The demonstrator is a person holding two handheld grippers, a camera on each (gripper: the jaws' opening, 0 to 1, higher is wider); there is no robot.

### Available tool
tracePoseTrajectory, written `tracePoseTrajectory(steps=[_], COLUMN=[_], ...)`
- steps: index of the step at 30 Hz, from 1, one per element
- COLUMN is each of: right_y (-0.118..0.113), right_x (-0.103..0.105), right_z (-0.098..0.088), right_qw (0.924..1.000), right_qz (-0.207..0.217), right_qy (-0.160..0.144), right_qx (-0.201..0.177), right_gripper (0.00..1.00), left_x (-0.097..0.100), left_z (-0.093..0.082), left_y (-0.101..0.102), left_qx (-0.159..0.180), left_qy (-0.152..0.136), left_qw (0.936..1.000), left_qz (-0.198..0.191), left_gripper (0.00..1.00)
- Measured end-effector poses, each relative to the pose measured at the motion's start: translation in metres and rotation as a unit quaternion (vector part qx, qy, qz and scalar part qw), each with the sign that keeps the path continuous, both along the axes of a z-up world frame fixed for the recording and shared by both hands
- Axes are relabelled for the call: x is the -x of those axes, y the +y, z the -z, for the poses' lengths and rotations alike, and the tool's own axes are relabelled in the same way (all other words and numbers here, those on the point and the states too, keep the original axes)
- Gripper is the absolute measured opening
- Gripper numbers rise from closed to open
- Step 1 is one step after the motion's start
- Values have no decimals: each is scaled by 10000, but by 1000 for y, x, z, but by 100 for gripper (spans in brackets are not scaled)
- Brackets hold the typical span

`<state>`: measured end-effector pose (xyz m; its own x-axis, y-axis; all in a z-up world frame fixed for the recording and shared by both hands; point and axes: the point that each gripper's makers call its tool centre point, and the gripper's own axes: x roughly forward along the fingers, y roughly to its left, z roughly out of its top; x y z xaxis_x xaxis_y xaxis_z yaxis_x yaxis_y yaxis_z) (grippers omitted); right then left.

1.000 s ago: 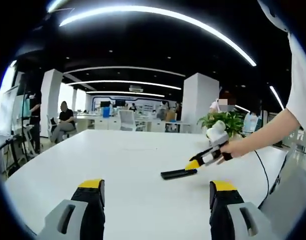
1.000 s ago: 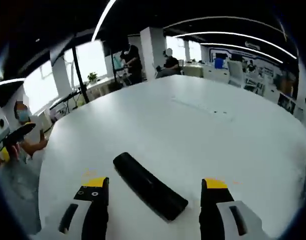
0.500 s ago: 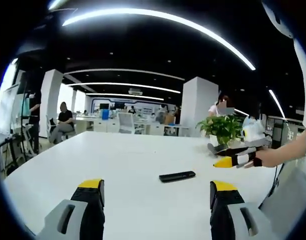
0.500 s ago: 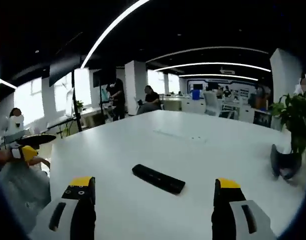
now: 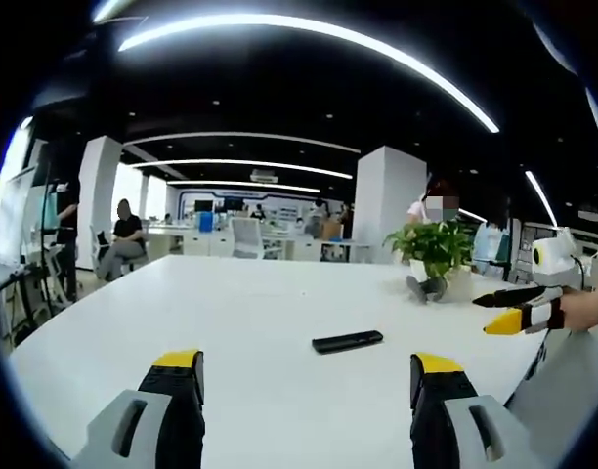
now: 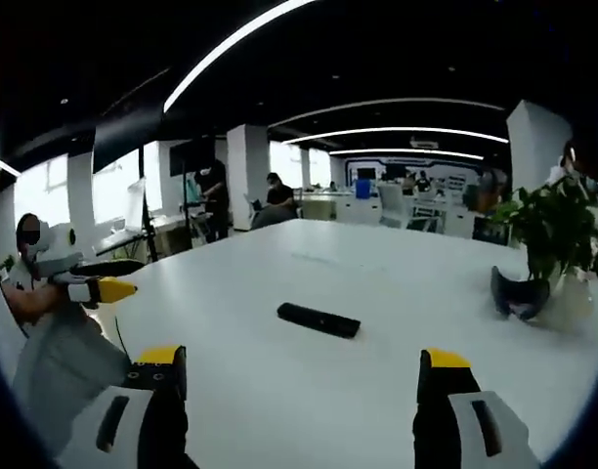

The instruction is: Press the specified remote control buttons in sequence, fully releasing each button before pressing the next.

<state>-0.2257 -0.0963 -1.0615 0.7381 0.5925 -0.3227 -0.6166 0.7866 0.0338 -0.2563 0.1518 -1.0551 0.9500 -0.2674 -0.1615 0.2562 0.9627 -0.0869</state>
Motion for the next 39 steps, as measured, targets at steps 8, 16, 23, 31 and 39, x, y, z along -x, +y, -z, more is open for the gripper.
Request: tracePoseTrajectory(steps=[8,16,23,31,39], right_y=[-20,-25,-31,-29,-31], right_x=[16,15,14,15,15], right_z=[-7,-28,-13,-9,-4], right_qw=[9993,9970,9988,9992,9993], right_qz=[190,300,374,325,358], right_qy=[-263,-622,-275,-219,-86], right_qx=[157,-350,-183,-35,-57], right_gripper=[92,91,90,88,86], left_x=[1,1,1,2,2], left_z=[3,1,5,2,4], left_y=[-1,-4,-4,-4,-6], left_qx=[8,-6,-47,-24,-45], left_qy=[77,39,147,63,122], left_qw=[10000,10000,9998,10000,9998], left_qz=[39,87,85,66,122], left_gripper=[90,89,89,89,88])
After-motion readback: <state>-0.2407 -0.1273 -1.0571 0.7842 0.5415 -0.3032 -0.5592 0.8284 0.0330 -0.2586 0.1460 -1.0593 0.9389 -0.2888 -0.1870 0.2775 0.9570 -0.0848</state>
